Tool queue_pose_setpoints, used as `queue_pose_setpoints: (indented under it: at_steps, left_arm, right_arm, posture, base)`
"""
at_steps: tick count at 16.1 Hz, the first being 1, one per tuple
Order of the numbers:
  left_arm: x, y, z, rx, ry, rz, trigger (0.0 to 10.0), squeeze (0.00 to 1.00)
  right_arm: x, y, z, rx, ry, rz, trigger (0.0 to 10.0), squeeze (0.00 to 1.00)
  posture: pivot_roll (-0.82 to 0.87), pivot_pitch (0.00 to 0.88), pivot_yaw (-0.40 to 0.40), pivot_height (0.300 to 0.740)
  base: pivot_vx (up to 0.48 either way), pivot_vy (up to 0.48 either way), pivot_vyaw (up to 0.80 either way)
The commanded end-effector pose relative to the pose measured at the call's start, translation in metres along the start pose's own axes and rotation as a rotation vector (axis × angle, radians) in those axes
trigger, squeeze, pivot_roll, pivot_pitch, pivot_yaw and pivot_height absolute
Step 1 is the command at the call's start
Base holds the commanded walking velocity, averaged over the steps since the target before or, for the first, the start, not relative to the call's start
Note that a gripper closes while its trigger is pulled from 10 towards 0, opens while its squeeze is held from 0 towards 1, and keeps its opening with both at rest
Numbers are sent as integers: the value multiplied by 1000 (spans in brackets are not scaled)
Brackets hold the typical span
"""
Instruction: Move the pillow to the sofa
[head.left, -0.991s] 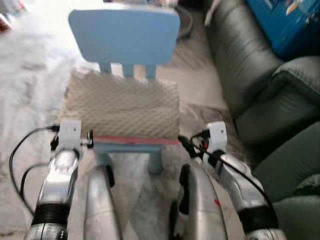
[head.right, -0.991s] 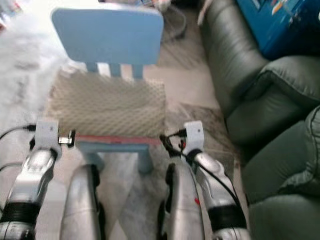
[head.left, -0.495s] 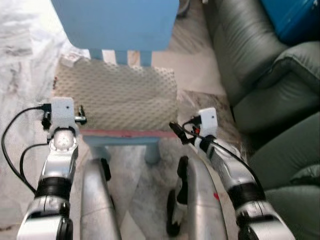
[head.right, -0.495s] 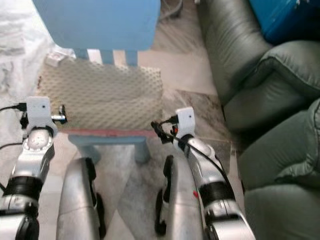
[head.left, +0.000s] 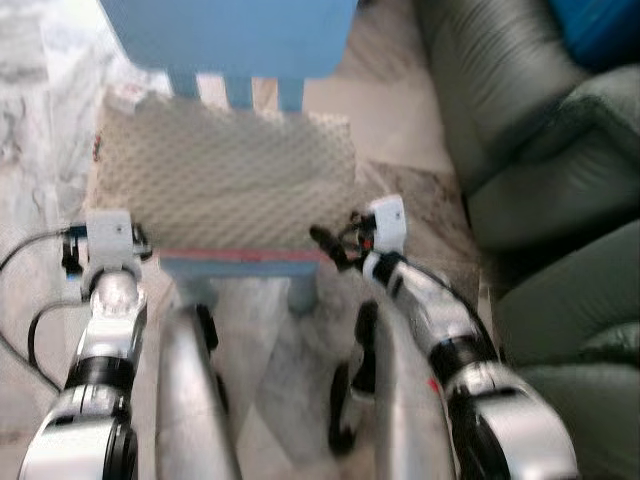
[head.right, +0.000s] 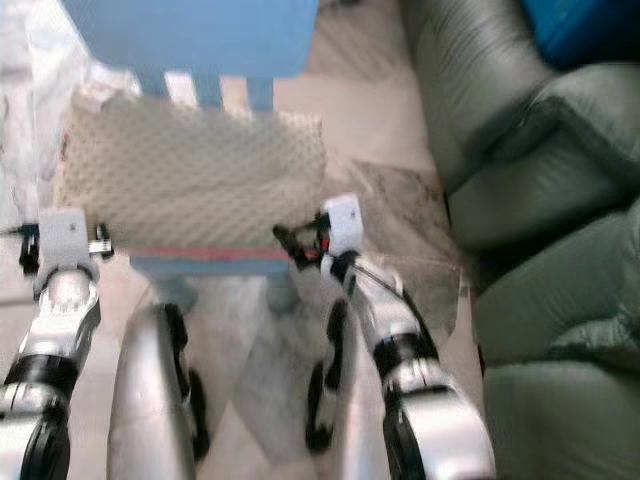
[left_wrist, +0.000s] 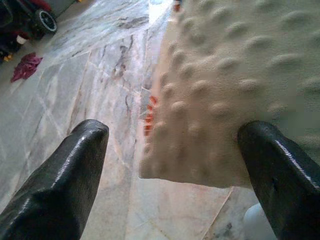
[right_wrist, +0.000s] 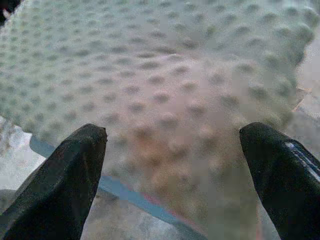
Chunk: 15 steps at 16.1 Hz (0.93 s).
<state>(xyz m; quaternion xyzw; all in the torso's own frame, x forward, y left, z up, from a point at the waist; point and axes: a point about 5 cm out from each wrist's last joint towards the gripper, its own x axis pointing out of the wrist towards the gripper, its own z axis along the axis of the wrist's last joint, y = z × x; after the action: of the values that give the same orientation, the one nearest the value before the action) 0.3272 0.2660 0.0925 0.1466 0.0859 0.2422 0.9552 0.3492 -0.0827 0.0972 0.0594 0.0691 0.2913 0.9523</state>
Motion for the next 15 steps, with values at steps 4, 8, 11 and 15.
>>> queue_pose_setpoints:
  at_steps: [4,8,11,15]
  left_arm:
    - [4,1,2,-41,-9,-23,10000,0]
    - [4,-16,-4,-104,52,-105,10000,0]
    - [1,-27,-9,-127,76,-161,10000,0]
    - [-1,-34,-10,-143,66,-203,10000,0]
  right_arm:
    - [5,0,9,3,-60,-63,10000,0]
    - [-3,-9,-10,-34,3,-155,10000,0]
    - [-5,-13,-17,-36,35,-218,10000,0]
    - [-4,-17,-18,-96,53,-326,10000,0]
  posture:
    - [48,375,-126,531]
    - [36,385,-136,531]
    - [30,391,-140,531]
    - [40,401,-138,531]
  base:
    - [0,0,178]
    - [0,0,0]
    - [0,0,0]
    - [0,0,0]
